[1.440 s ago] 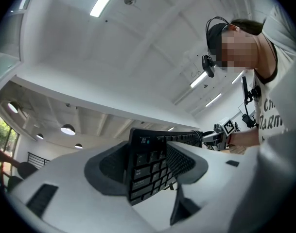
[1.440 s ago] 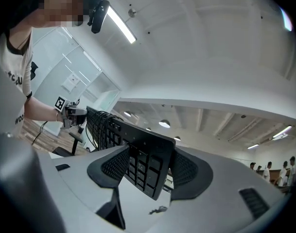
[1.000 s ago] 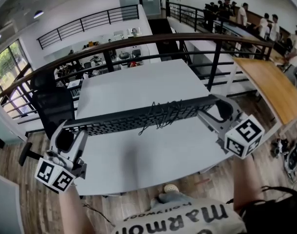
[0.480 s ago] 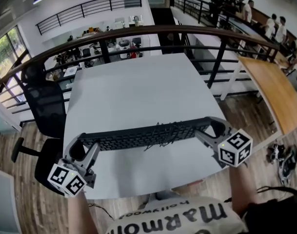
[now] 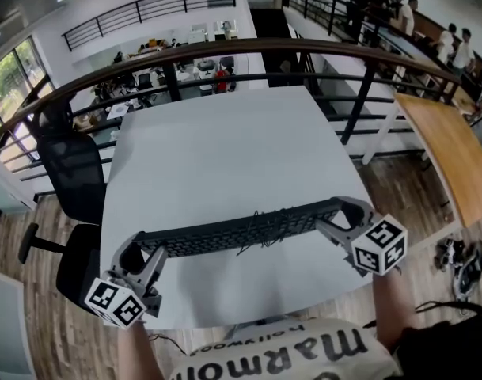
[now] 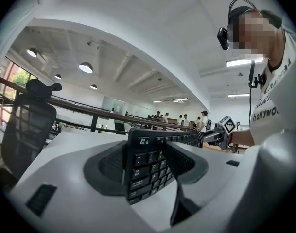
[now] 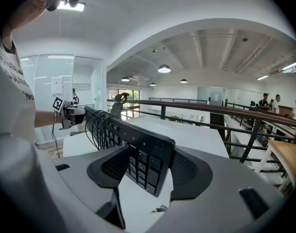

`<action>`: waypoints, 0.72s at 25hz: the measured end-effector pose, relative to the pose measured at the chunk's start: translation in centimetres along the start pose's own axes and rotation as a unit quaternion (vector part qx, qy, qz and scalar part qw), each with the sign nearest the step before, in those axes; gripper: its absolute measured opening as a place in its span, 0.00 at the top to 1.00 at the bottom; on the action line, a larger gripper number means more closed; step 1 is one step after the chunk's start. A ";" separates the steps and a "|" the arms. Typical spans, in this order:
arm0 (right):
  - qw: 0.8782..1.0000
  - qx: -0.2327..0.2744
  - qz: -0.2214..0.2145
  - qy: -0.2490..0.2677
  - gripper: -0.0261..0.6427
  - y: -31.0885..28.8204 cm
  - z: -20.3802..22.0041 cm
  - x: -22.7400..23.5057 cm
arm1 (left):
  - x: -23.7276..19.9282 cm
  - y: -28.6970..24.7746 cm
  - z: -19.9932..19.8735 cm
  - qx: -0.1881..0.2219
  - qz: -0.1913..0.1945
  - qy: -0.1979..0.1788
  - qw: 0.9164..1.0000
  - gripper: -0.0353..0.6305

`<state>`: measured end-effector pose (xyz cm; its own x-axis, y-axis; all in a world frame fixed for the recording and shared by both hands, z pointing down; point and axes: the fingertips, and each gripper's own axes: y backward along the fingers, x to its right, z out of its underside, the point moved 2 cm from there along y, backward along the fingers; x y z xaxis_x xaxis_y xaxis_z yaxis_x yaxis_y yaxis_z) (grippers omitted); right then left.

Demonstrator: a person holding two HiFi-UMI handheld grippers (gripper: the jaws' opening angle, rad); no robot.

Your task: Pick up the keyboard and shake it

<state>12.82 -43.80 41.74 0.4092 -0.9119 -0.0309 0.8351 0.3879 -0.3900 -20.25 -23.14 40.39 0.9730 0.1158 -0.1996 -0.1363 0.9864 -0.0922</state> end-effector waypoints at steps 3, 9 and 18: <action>1.000 -0.008 -0.006 -0.005 0.57 -0.3 0.4 0.3 | 0.0 -0.3 0.2 -0.008 -0.006 0.004 1.000 0.59; 1.000 -0.010 -0.015 -0.004 0.57 -1.9 -0.2 0.8 | -0.9 -0.5 -0.3 -0.011 -0.015 0.007 1.000 0.59; 1.000 -0.010 -0.021 -0.001 0.57 -1.6 -0.2 -1.1 | -0.7 1.8 -0.1 -0.008 -0.023 0.004 1.000 0.59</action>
<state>11.02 -43.47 42.22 0.3739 -0.9274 -0.0120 0.8443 0.3457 -0.4096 -21.19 -21.44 40.26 0.9766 0.0699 -0.2036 -0.0949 0.9887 -0.1160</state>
